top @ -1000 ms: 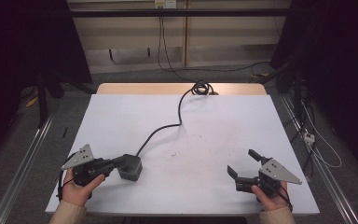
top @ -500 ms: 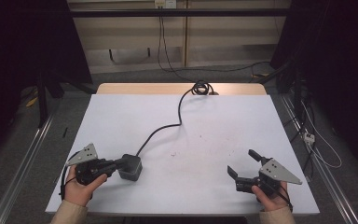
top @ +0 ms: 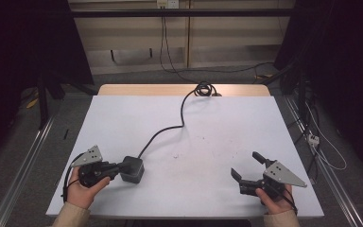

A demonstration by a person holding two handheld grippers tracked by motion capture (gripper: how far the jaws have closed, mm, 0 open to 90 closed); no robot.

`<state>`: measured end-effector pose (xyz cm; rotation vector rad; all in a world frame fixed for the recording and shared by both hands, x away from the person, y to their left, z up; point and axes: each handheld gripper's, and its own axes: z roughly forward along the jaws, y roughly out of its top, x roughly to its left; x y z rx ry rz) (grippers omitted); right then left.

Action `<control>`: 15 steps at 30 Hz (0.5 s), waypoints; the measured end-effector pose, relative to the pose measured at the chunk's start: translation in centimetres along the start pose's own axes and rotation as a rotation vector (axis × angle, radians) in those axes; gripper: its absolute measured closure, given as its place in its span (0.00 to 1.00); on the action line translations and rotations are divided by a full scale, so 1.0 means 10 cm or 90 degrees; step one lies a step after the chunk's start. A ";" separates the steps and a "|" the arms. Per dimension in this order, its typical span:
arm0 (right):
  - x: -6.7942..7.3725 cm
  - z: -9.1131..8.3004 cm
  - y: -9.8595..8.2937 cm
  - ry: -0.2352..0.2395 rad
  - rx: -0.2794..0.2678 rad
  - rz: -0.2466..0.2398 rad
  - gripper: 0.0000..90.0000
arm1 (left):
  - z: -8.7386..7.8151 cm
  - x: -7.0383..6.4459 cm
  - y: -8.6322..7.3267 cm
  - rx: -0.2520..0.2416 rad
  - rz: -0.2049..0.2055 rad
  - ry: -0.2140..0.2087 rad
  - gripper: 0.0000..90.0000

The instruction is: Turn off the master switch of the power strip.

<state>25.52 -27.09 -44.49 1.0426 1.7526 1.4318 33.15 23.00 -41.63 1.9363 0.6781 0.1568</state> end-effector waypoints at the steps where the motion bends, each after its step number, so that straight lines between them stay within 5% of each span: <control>1: 0.00 0.00 0.00 0.000 0.000 -0.001 0.04 | 0.00 0.00 0.00 0.002 -0.001 0.001 1.00; 15: 0.00 -0.01 0.00 0.000 0.000 0.000 0.04 | 0.01 0.01 -0.01 0.018 -0.001 0.013 1.00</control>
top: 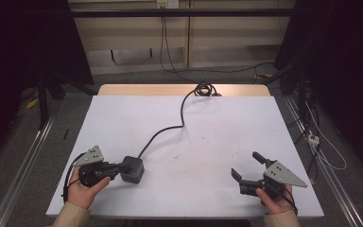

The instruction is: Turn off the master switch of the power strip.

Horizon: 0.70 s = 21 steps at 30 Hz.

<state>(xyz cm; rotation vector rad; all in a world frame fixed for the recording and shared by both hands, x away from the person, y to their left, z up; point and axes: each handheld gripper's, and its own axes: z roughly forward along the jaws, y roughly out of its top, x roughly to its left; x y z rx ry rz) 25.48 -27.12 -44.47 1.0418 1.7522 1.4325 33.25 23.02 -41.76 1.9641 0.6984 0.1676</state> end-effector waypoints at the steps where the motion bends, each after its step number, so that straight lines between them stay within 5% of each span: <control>1: 0.00 0.00 0.00 0.000 0.000 0.000 0.04 | 0.00 0.00 0.00 0.000 0.000 0.000 1.00; 21: 0.00 -0.01 0.00 0.001 -0.002 -0.001 0.05 | 0.02 0.00 0.00 0.012 0.009 0.007 1.00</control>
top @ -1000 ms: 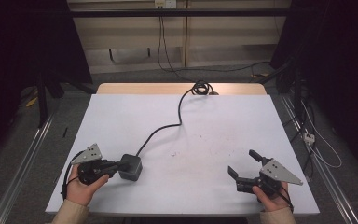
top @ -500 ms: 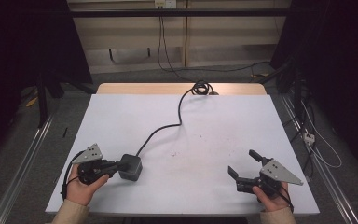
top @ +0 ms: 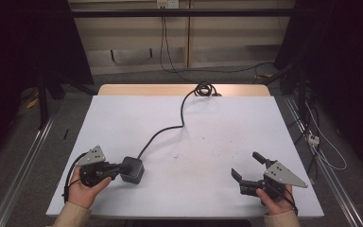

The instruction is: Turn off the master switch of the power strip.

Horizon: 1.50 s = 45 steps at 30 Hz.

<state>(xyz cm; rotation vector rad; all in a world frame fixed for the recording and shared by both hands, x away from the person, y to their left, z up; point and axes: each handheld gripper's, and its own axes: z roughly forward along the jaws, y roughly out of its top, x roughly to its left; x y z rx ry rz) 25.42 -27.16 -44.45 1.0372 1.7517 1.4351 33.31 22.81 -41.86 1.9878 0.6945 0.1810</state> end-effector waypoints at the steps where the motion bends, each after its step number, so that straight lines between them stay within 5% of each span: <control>1: 0.00 0.00 0.00 0.000 0.000 0.000 0.04 | 0.00 0.00 0.00 0.002 0.000 0.001 1.00; 38: 0.00 -0.01 0.00 -0.001 -0.001 -0.002 0.05 | 0.03 -0.04 -0.01 0.001 0.018 0.004 1.00; 45: -0.01 -0.02 0.00 0.001 -0.003 -0.003 0.05 | 0.00 -0.02 -0.02 -0.003 0.005 0.004 1.00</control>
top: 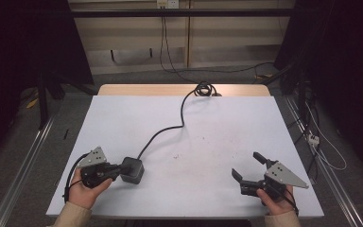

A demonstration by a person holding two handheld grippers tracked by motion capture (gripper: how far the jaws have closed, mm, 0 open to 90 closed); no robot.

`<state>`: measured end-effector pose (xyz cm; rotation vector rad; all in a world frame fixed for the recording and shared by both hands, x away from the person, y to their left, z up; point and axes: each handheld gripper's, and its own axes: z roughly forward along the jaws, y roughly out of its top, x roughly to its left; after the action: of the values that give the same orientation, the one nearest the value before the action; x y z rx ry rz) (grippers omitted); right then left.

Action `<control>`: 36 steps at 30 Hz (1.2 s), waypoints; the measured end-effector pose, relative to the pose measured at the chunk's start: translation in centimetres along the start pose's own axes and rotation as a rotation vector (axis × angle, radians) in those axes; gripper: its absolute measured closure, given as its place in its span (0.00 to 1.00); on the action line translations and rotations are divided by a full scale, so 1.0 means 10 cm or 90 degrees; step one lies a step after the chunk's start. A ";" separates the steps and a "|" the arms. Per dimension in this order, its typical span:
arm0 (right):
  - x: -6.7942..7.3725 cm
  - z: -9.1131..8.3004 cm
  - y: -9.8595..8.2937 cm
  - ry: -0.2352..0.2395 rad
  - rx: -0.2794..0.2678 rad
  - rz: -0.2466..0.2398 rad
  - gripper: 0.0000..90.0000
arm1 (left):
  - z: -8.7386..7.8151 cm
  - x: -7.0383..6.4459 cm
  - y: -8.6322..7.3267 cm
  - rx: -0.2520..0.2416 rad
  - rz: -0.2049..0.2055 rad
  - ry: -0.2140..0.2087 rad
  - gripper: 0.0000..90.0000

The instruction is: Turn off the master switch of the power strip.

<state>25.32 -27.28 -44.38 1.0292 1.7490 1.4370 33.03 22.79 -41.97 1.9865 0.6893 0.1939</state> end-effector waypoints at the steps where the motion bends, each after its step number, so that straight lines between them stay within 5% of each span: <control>1: 0.00 0.00 0.00 0.000 0.001 0.000 0.05 | -0.01 0.01 0.00 0.001 0.002 0.002 1.00; 23: 0.02 0.02 0.00 0.002 0.002 0.001 0.05 | -0.02 -0.02 0.00 0.010 0.024 0.020 1.00; 36: 0.02 0.03 0.00 0.003 0.003 0.001 0.05 | -0.02 -0.02 0.00 0.009 0.015 0.020 1.00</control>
<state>25.47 -26.99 -44.43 1.0315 1.7559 1.4382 32.77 22.87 -41.85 2.0101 0.6895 0.2358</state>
